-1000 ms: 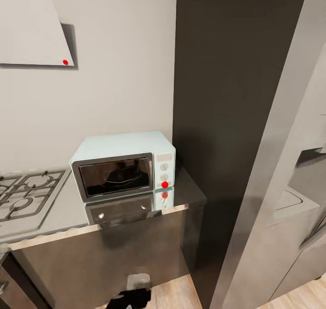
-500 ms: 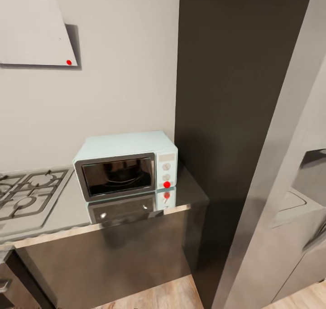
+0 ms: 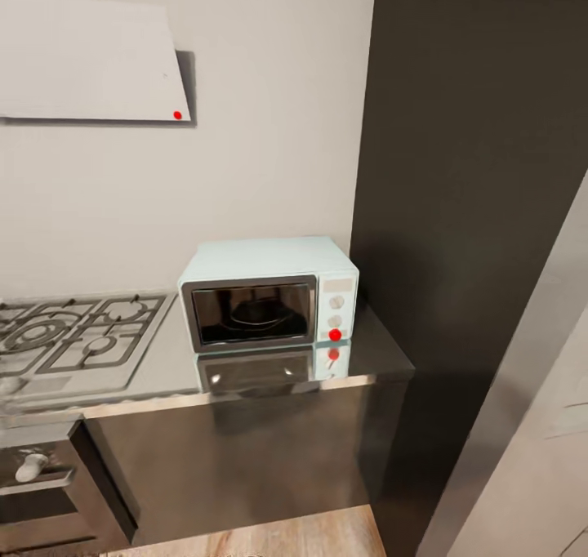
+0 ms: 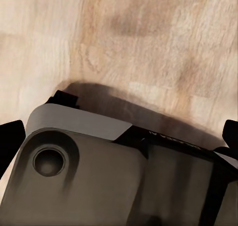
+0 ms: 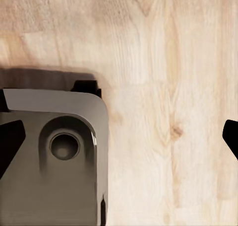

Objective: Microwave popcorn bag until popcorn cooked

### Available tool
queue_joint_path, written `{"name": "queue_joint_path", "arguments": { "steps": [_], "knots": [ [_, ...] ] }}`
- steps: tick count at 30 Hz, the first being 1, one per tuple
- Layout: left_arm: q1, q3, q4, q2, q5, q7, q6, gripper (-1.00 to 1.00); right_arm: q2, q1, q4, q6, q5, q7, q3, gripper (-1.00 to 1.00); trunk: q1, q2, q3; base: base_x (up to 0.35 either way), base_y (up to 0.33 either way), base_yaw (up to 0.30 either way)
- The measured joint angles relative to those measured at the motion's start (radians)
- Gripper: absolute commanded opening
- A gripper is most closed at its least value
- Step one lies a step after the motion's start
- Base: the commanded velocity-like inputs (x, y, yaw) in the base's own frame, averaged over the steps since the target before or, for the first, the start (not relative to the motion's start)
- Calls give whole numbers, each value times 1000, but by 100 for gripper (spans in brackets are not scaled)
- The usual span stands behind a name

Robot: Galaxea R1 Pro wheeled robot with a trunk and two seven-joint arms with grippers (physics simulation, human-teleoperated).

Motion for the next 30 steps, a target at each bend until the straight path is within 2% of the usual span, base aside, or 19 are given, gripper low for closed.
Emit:
{"name": "queue_joint_path", "arguments": {
  "steps": [12,24,30],
  "knots": [
    [0,0,0,1,0,1,0,100,5,0,0,1,-1,0,0,100,0,0,0,0,0,263],
    [0,1,0,0,1,1,4,100,6,0,-1,12,-3,1,-1,100,0,0,0,5,0,21],
    [0,0,0,0,-11,0,11,100,4,0,0,12,-3,1,-1,100,-1,0,0,272,0,0]
  ]
}}
